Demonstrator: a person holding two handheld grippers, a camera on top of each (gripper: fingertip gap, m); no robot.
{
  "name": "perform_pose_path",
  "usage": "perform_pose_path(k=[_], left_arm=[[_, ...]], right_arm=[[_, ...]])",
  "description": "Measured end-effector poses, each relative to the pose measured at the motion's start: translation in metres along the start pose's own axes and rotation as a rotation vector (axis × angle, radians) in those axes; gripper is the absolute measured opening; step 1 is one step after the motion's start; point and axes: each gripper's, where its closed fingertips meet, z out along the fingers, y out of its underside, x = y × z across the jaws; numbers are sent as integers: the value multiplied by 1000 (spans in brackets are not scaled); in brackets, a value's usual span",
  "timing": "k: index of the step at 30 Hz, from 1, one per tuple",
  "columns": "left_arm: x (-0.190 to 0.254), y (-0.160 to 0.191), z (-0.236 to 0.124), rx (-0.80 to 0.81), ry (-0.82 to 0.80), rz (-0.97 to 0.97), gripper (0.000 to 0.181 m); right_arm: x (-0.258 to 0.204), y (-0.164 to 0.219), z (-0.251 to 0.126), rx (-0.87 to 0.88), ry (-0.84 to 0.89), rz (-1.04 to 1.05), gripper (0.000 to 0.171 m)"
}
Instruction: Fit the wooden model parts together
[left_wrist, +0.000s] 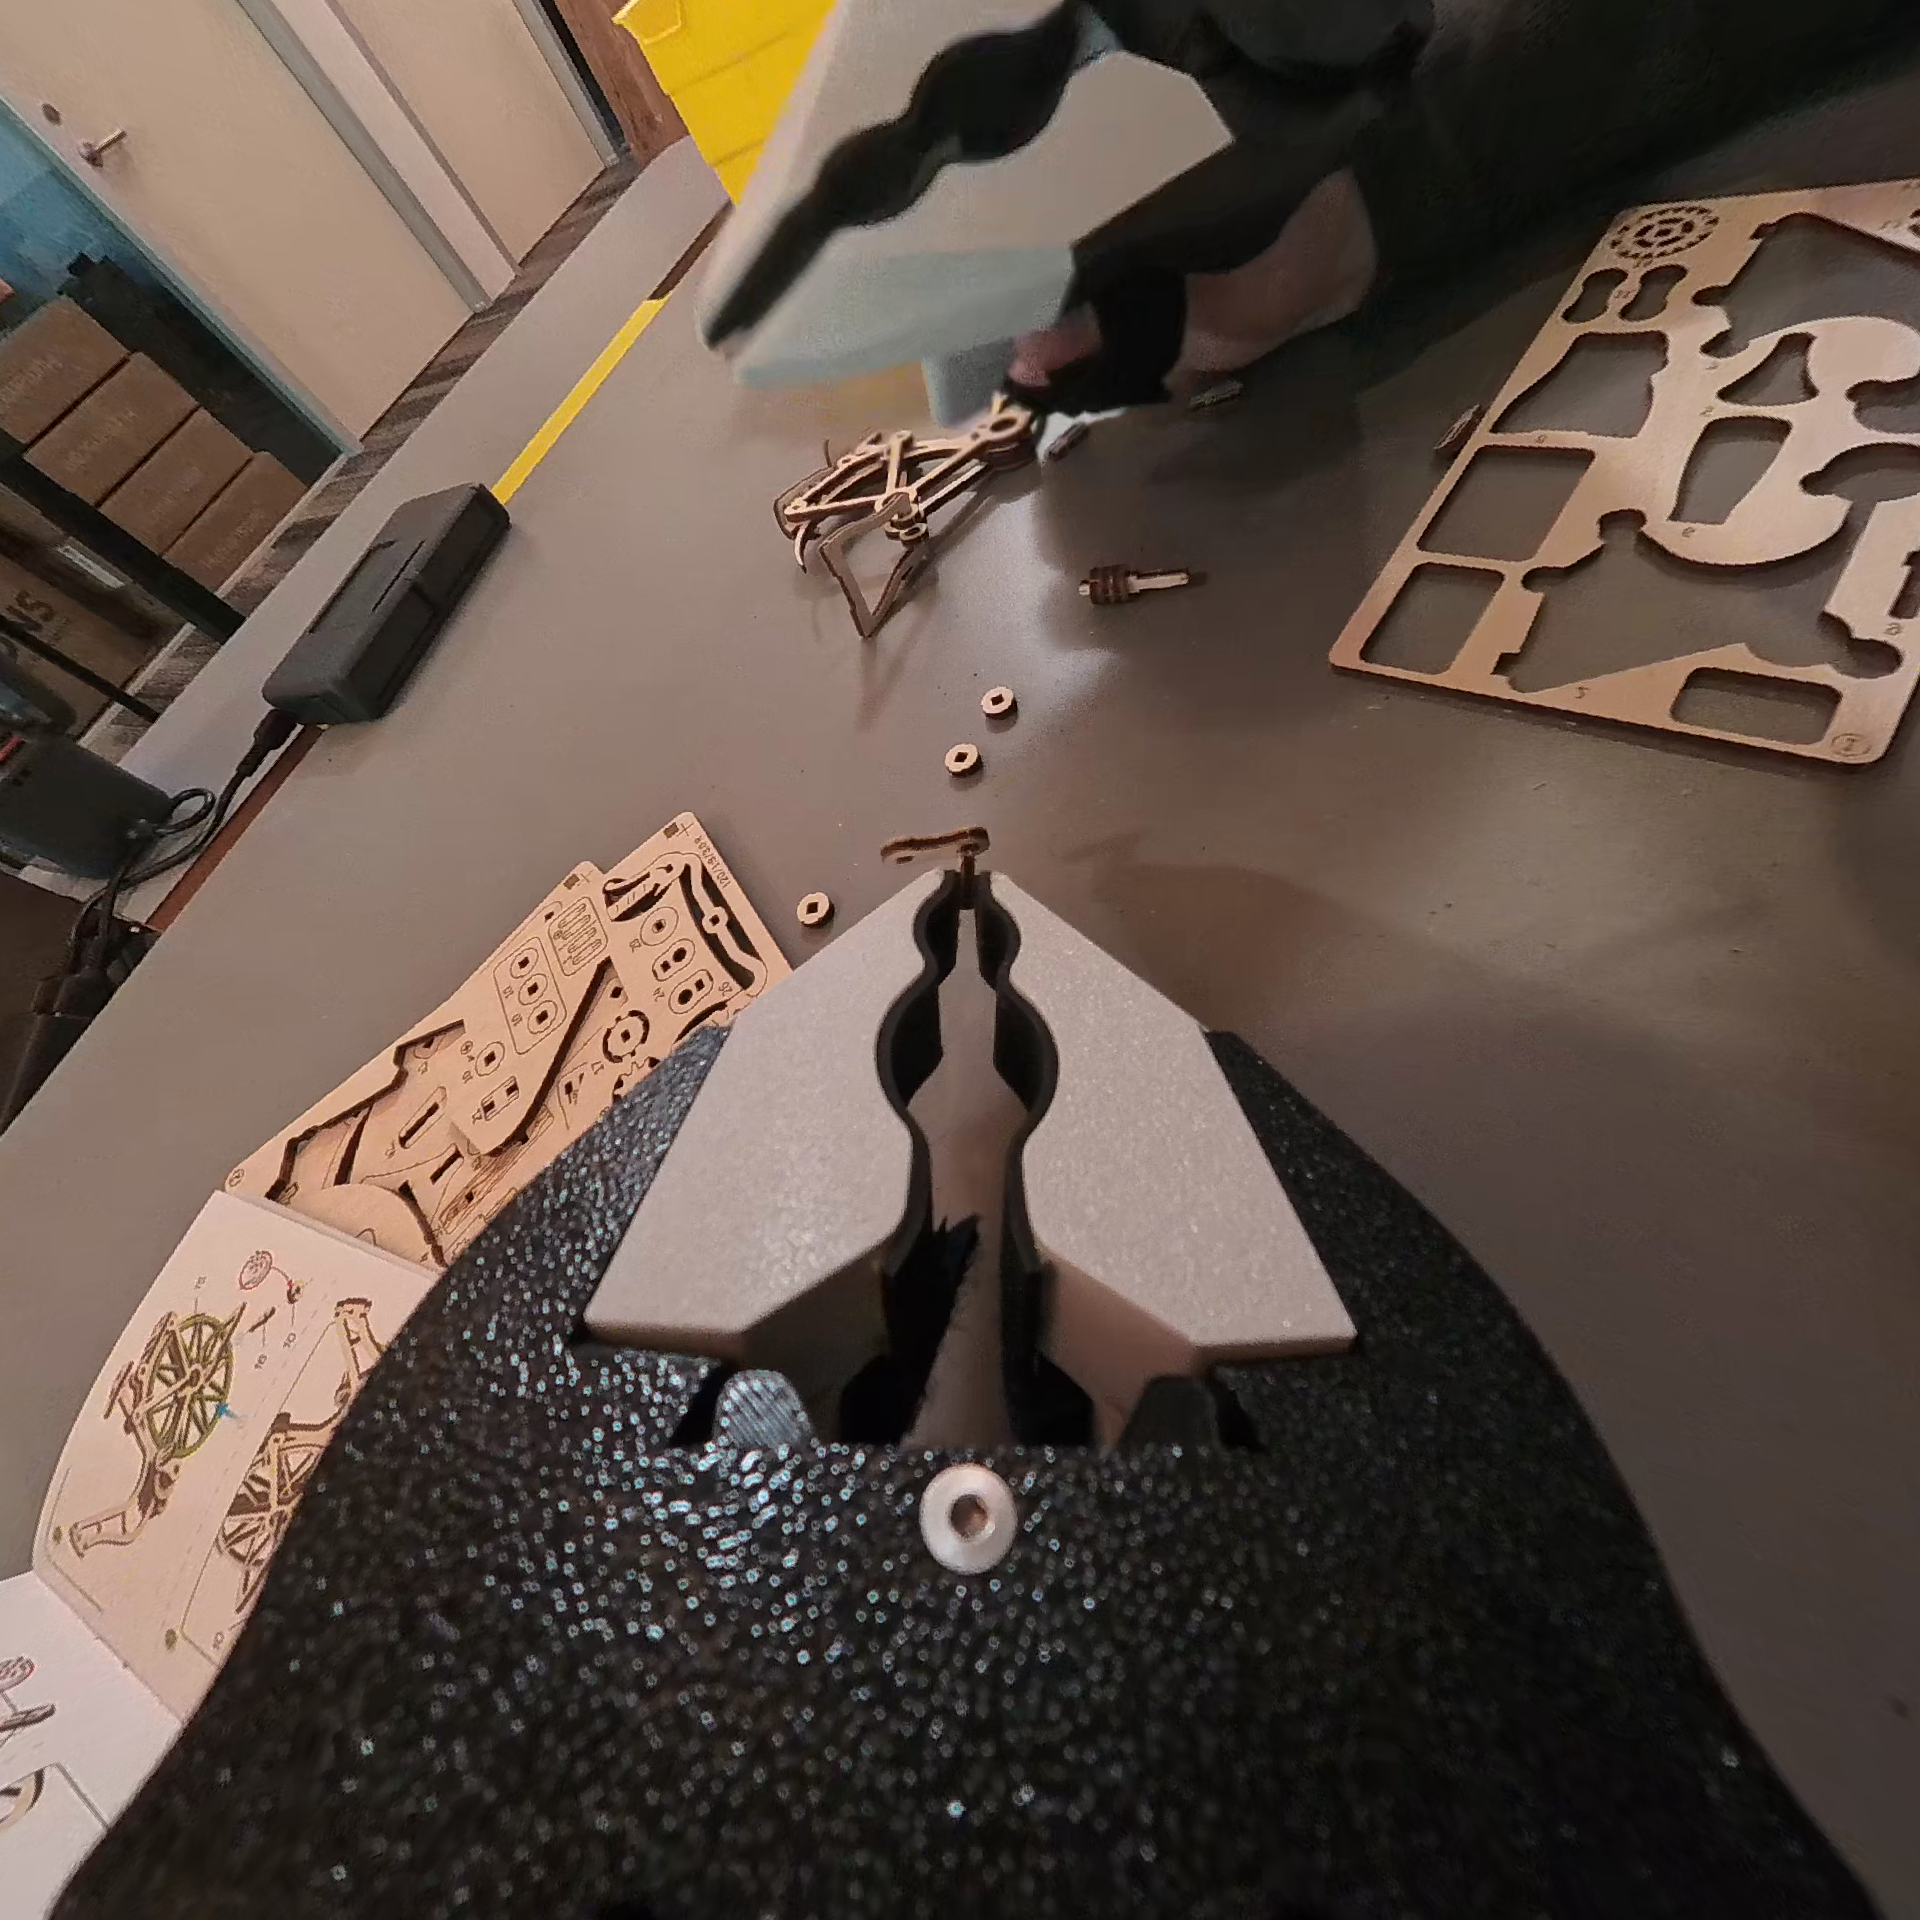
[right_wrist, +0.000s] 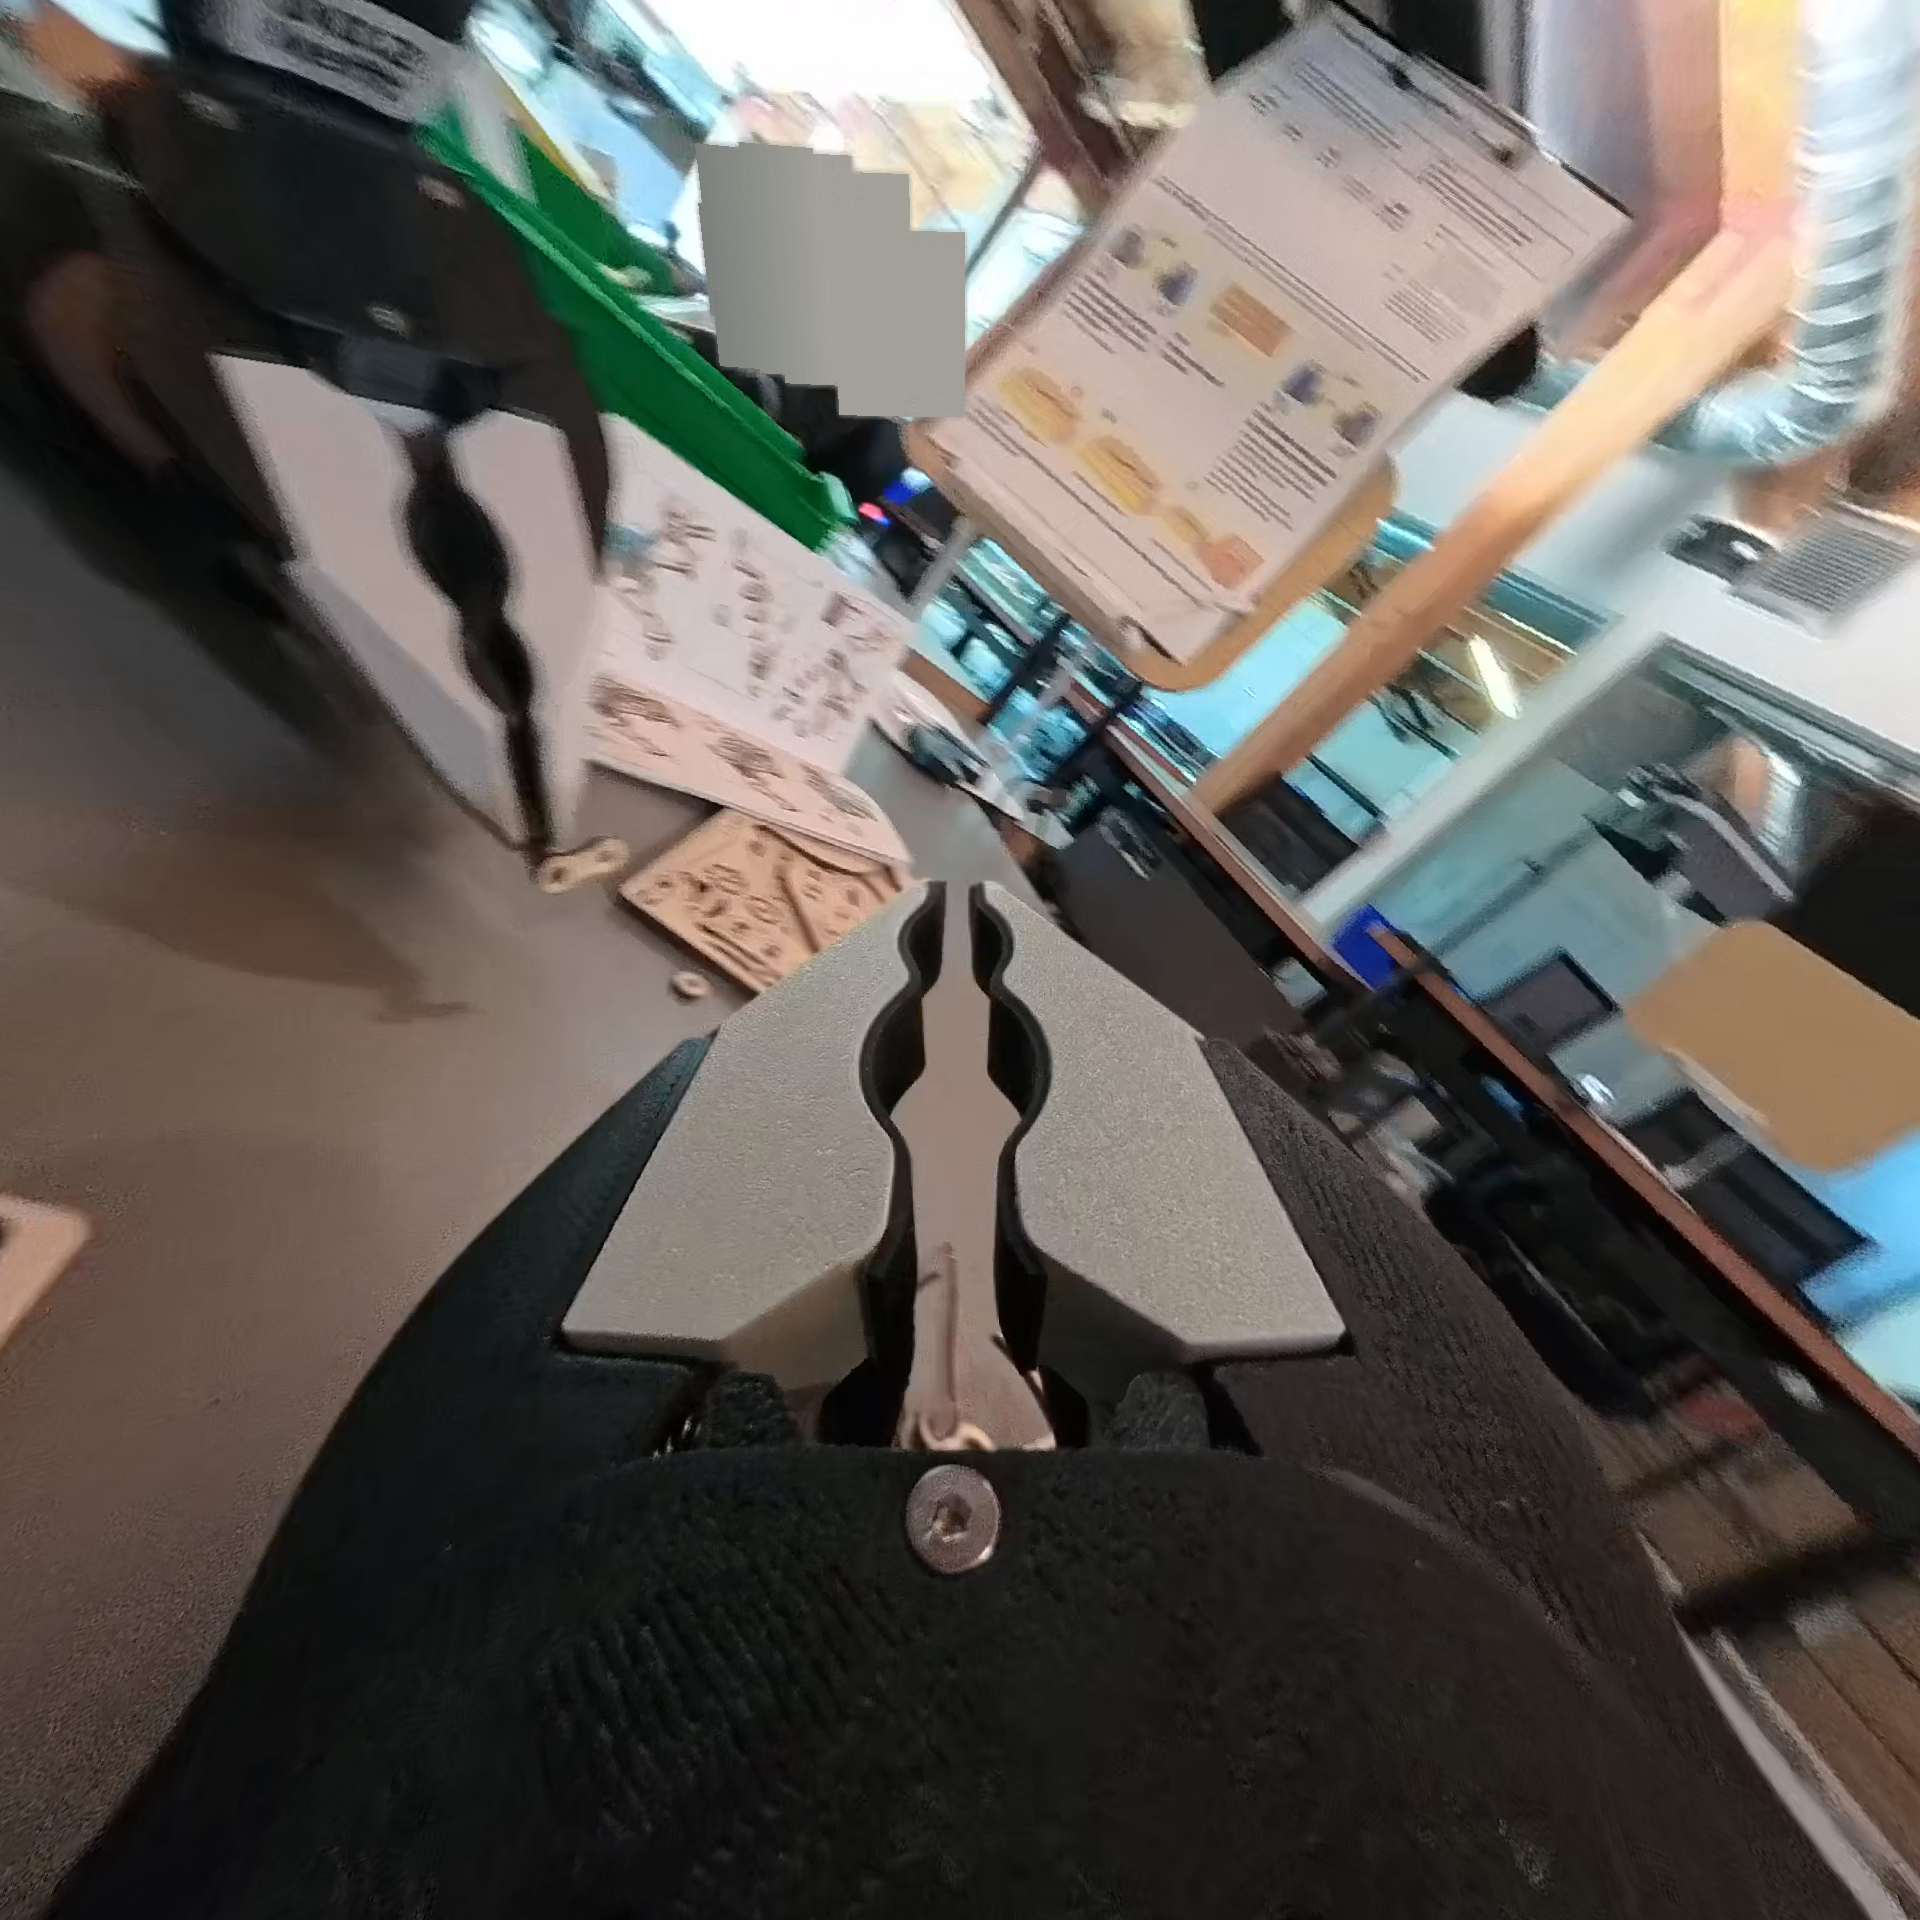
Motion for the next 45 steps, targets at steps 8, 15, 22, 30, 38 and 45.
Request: perform_pose_path(k=[8,15,22,30,38,45], left_arm=[[4,13,8,-107,-8,34,1],[2,12,15,-124,27,-50,1],[37,-26,45,-61,250,-193,1],[47,-26,76,-172,317,-163,3],[43,-36,68,-130,335,-191,27],[46,-31,64,-133,373,-153,18]], right_arm=[[41,14,-7,-41,192,132,3],[42,14,-6,-35,198,130,3],[47,12,-8,-28,230,102,3],[50,6,-12,-11,238,96,3],[30,-15,-24,-122,-148,266,20],[-41,12,-74,-368,-626,443,28]])
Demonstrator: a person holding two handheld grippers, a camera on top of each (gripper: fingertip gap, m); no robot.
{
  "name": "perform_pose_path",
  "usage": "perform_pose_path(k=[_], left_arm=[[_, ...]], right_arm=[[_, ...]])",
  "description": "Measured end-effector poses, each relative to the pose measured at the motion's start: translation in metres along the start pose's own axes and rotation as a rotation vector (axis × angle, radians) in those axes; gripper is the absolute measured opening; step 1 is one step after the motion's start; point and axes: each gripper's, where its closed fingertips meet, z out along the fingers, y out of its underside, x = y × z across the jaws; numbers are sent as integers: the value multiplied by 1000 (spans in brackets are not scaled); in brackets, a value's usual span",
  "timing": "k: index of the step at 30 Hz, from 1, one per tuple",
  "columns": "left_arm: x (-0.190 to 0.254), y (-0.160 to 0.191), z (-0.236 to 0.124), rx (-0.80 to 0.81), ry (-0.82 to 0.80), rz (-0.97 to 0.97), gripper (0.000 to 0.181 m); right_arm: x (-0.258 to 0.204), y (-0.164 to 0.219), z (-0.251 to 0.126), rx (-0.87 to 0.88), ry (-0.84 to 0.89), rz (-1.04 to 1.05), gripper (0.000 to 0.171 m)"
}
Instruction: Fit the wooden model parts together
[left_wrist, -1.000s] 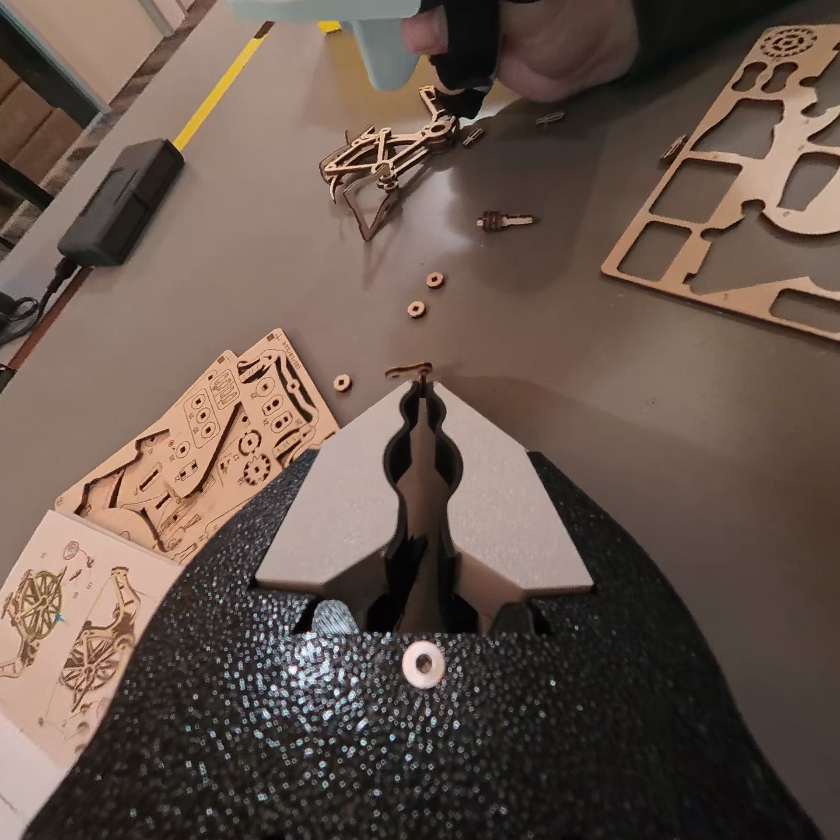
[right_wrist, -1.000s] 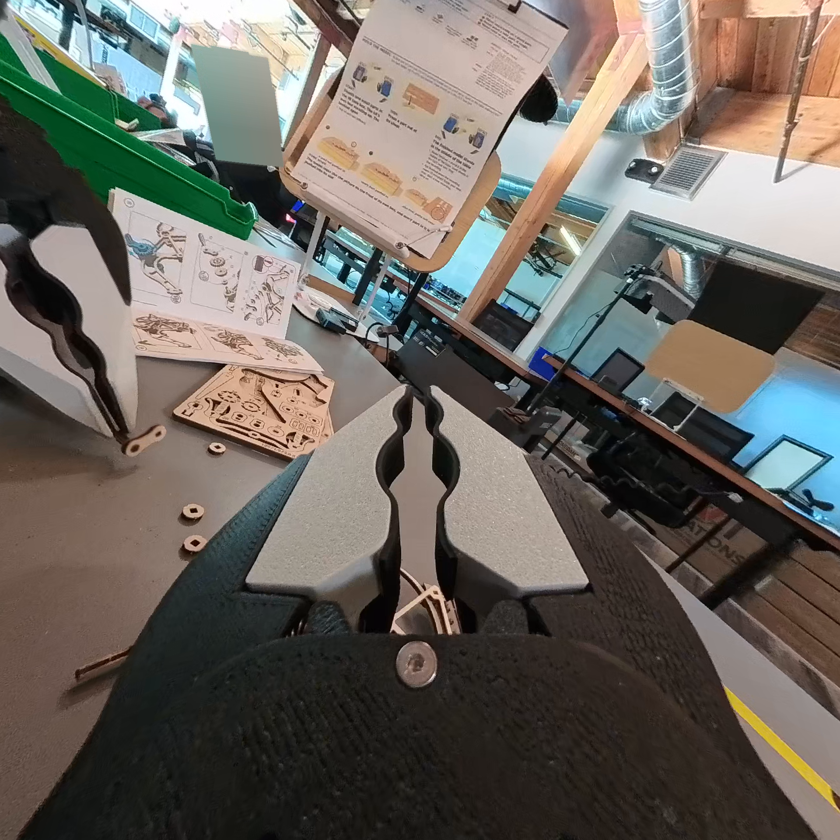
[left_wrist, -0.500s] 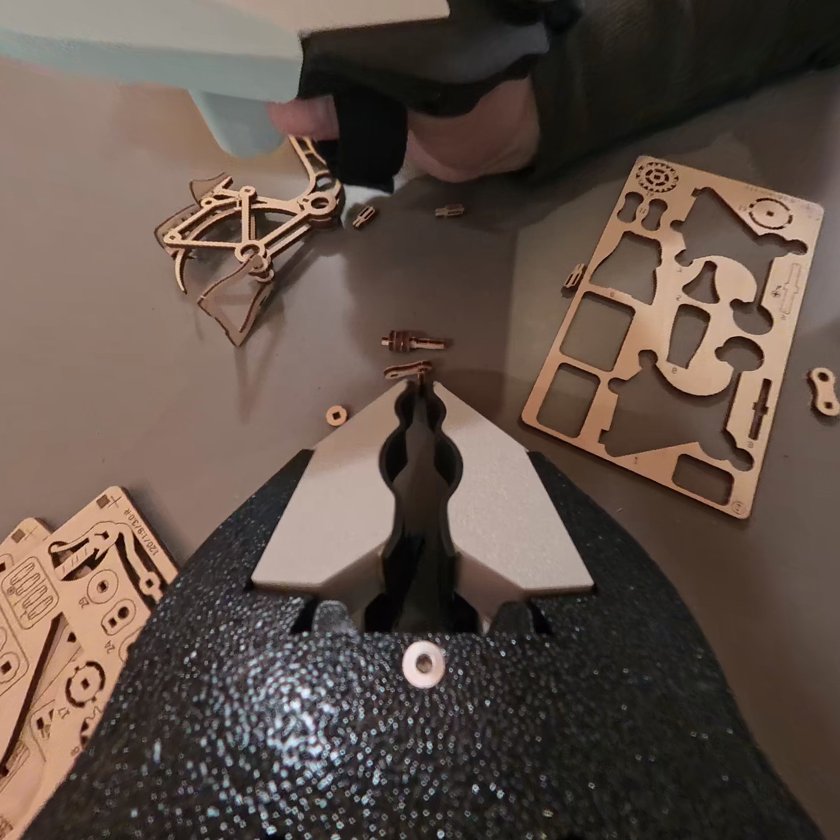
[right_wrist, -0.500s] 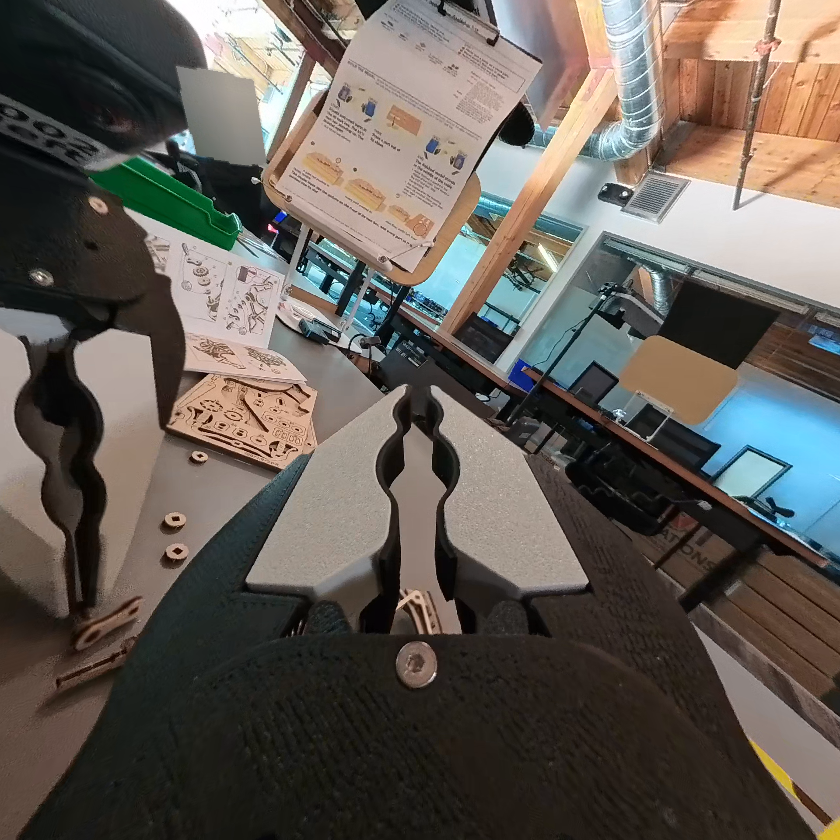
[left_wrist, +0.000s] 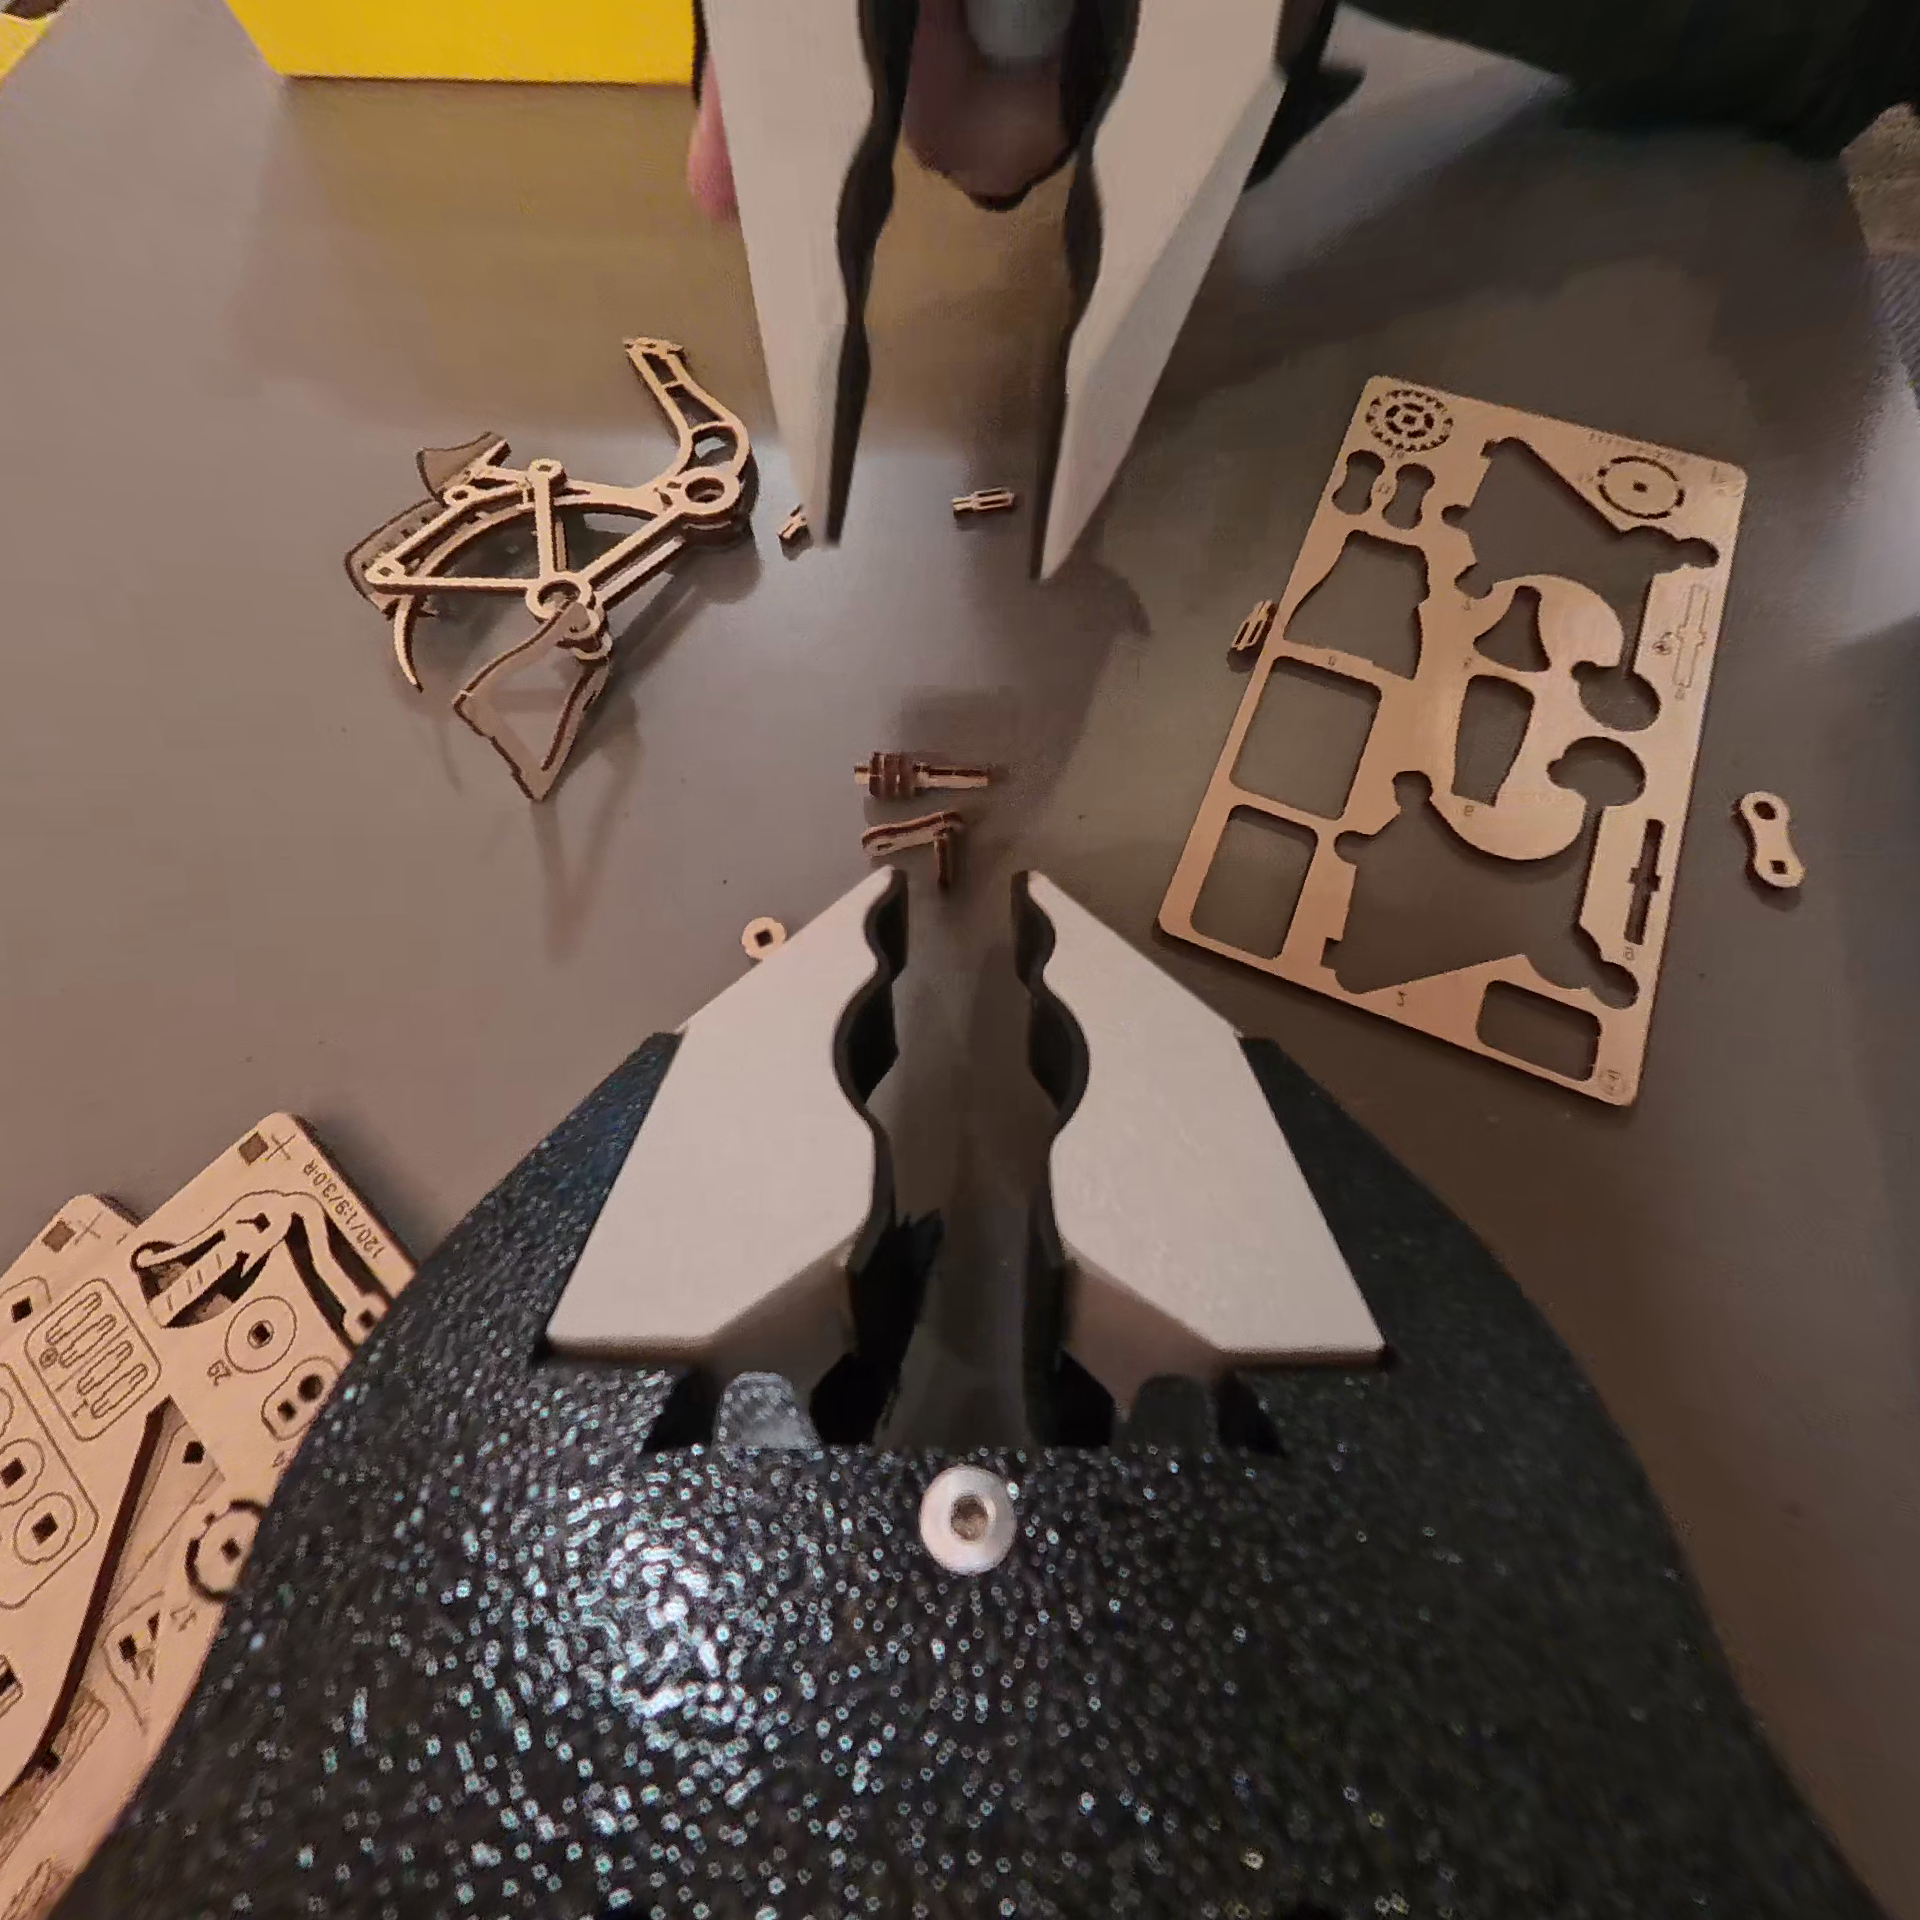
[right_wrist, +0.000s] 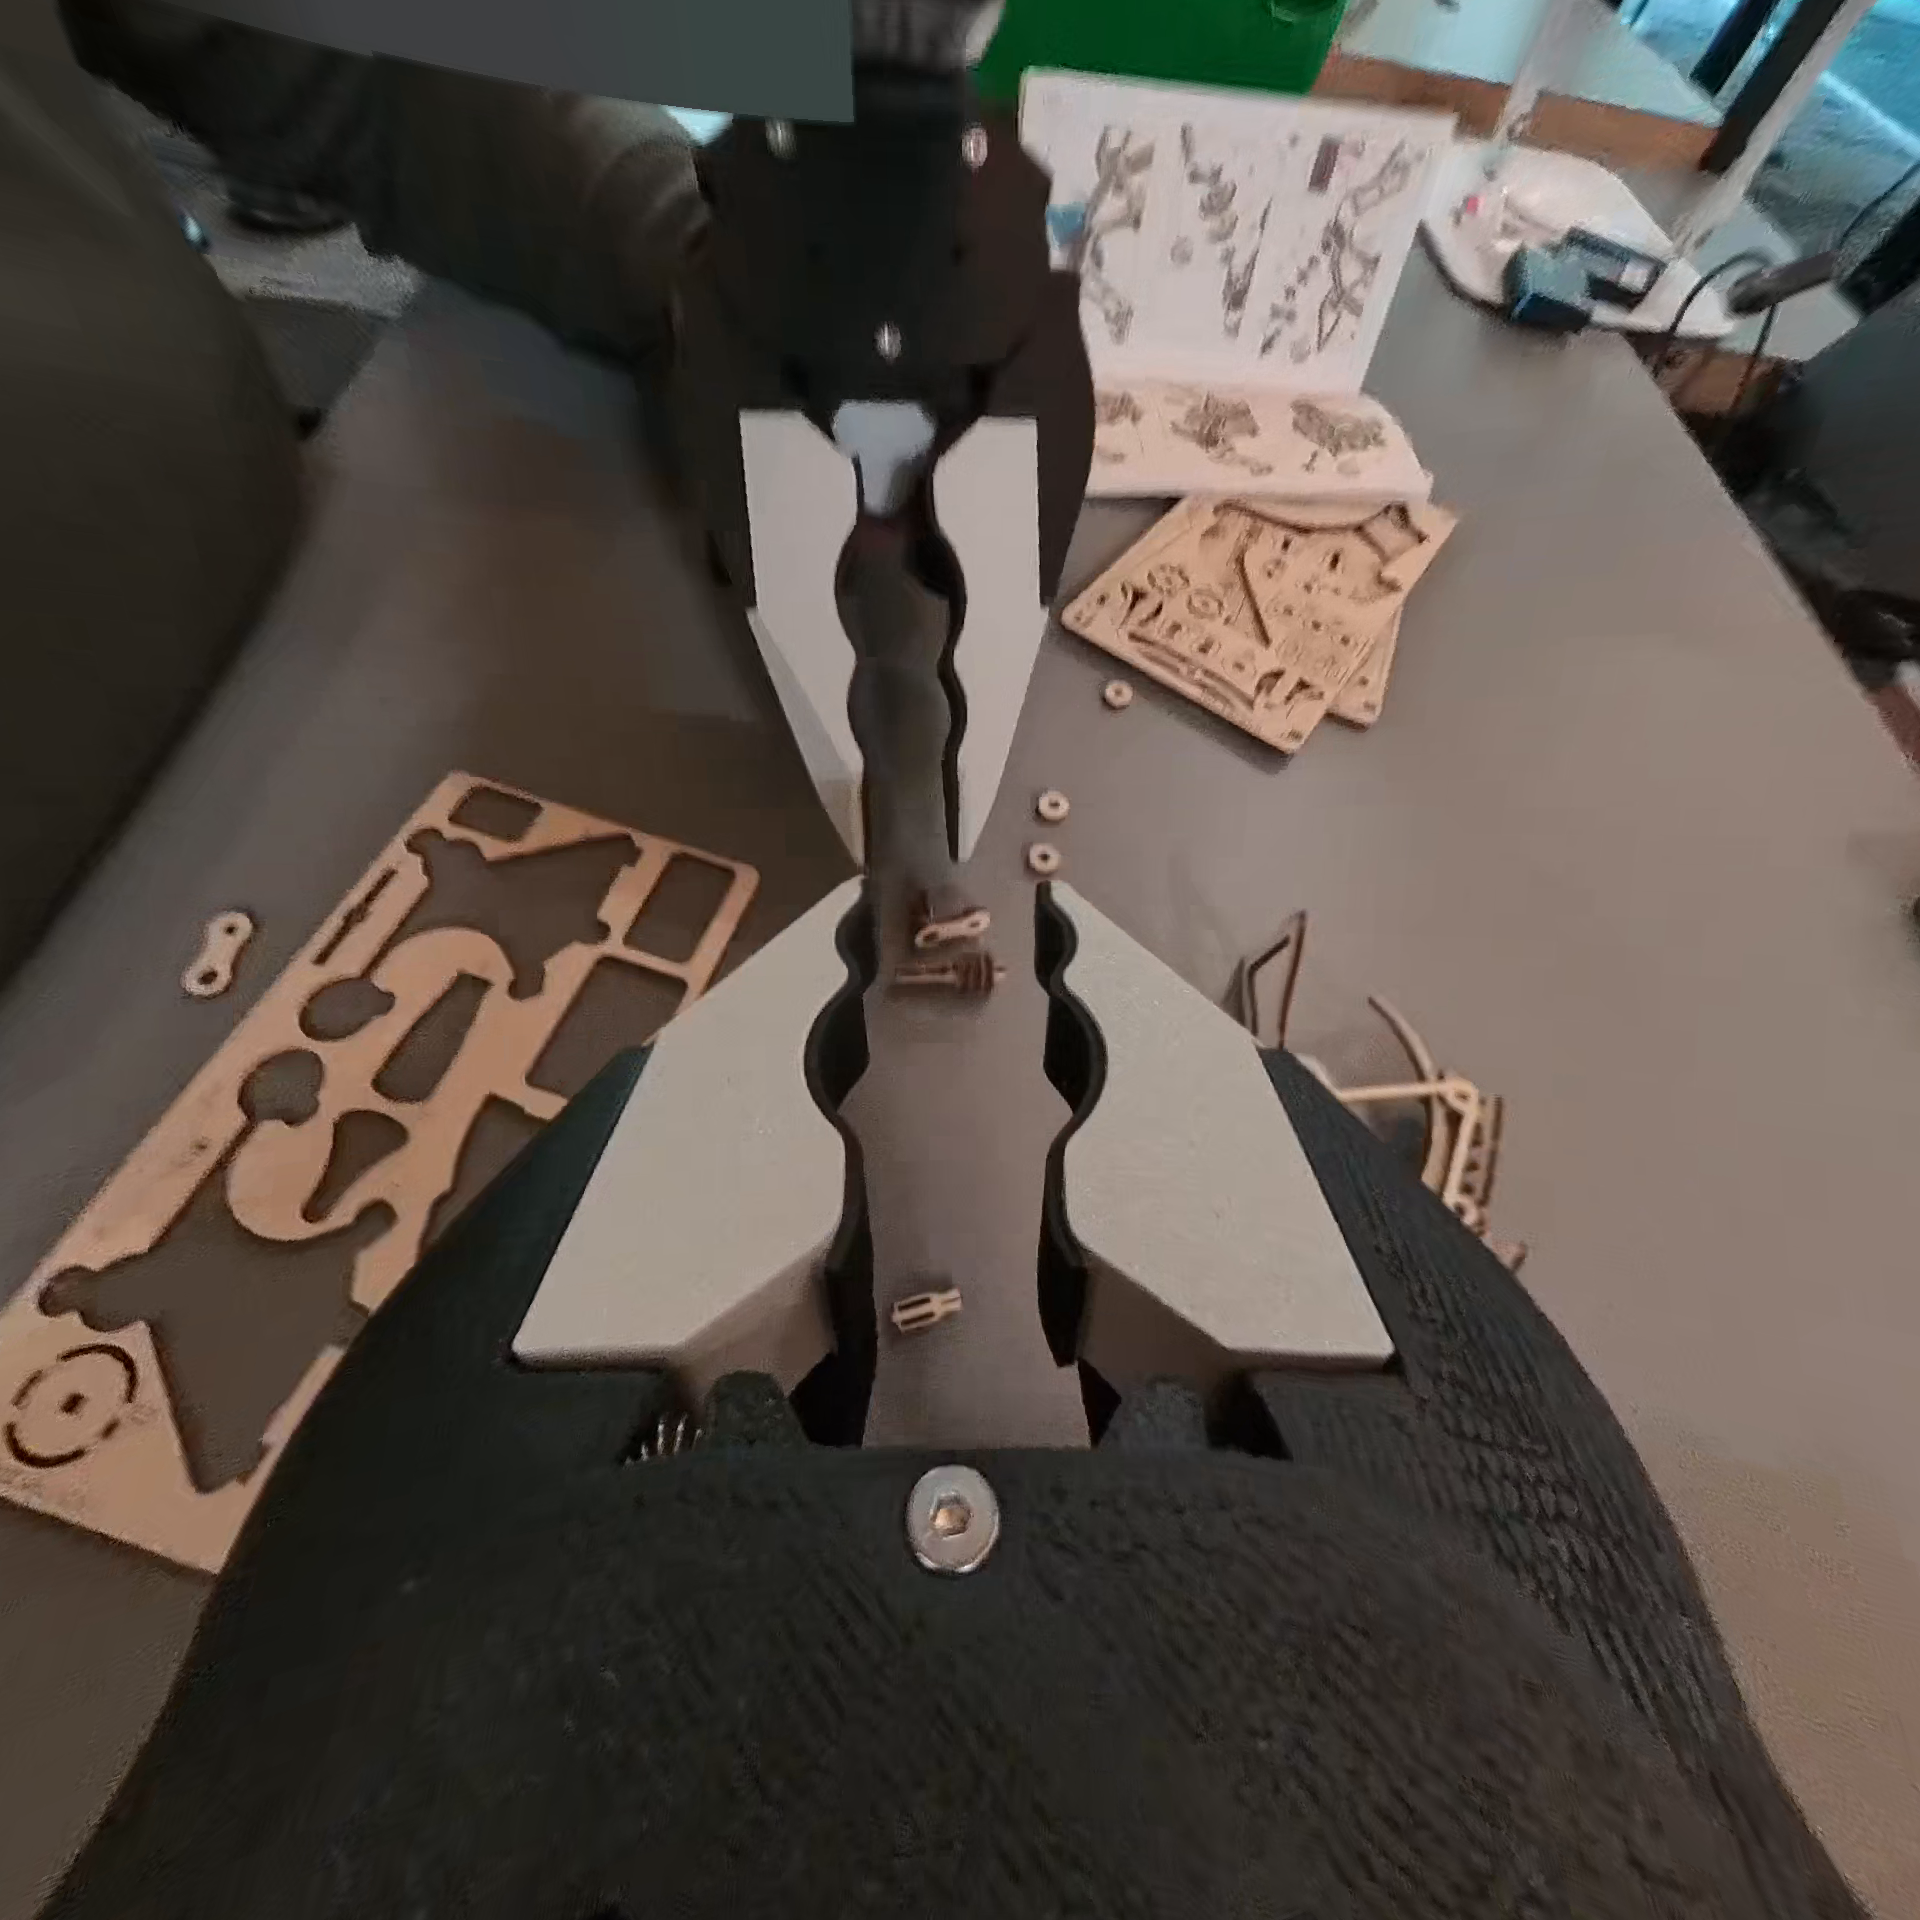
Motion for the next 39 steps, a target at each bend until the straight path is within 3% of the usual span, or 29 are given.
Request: perform_pose_path(k=[6,16,20,26,30,32,39], left_arm=[[-2,6,8,-31,-6,15,16],[-3,2,14,-40,13,70,1],[-5,1,10,-28,-44,220,1],[16,-9,4,61,-4,390,1],[19,-20,-3,126,6,377,1],[18,-22,-5,140,8,356,1],[17,-25,-7,162,22,297,1]], right_arm=[[-1,29,23,-113,-47,-1,38],[-7,27,31,-95,-84,-73,37],[-9,22,32,-57,-77,-83,37],[-17,13,32,-3,-60,-140,36],[-24,10,34,3,-73,-180,32],[-25,7,32,21,-63,-207,21],[-24,0,29,67,-26,-244,21]])
